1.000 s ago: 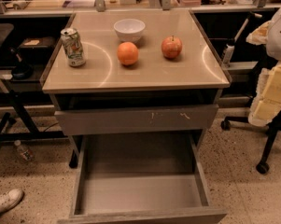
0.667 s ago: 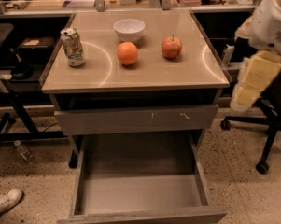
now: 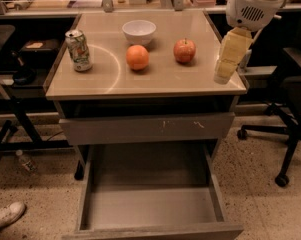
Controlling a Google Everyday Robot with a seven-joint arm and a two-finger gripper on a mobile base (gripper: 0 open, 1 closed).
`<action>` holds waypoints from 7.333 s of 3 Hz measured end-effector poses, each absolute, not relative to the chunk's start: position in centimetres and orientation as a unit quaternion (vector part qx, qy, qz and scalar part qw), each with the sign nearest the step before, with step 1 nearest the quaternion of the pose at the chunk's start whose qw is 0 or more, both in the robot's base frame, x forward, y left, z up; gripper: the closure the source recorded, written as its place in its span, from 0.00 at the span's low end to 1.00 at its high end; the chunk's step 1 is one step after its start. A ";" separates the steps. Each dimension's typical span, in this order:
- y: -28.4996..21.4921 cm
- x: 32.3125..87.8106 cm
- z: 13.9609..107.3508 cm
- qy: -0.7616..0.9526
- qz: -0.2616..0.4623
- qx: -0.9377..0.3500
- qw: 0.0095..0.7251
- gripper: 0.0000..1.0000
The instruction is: Place apple into middle drawer
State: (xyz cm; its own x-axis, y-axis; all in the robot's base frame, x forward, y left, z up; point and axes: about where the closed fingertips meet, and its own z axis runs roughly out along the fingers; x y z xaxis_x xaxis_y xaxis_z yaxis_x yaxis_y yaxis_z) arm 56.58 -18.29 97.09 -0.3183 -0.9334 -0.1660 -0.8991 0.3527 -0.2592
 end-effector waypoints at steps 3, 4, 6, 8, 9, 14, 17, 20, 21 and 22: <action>-16.4 62.1 98.5 0.802 -0.082 -0.568 0.166 0.00; -15.9 64.5 97.6 0.802 -0.072 -0.564 0.181 0.00; -15.5 70.9 95.4 0.809 -0.063 -0.558 0.176 0.00; -14.8 77.4 91.7 0.813 -0.072 -0.548 0.182 0.00; -14.5 78.2 91.0 0.811 -0.073 -0.549 0.188 0.00; -14.6 78.8 83.7 0.815 -0.047 -0.560 0.141 0.00; -14.6 78.8 83.7 0.815 -0.047 -0.560 0.141 0.66; -14.4 78.6 85.0 0.808 -0.054 -0.565 0.157 1.00; -15.4 76.9 87.7 0.808 -0.066 -0.556 0.184 1.00; -16.7 73.3 90.7 0.813 -0.076 -0.535 0.217 1.00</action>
Offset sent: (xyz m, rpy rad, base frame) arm 0.0375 0.0097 0.0042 -0.0321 -0.0085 0.0032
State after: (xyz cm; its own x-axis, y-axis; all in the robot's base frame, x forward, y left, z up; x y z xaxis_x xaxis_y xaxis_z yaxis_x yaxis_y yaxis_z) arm 73.33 -16.72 90.74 -0.3331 -0.9032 -0.2706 -0.8373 0.4154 -0.3556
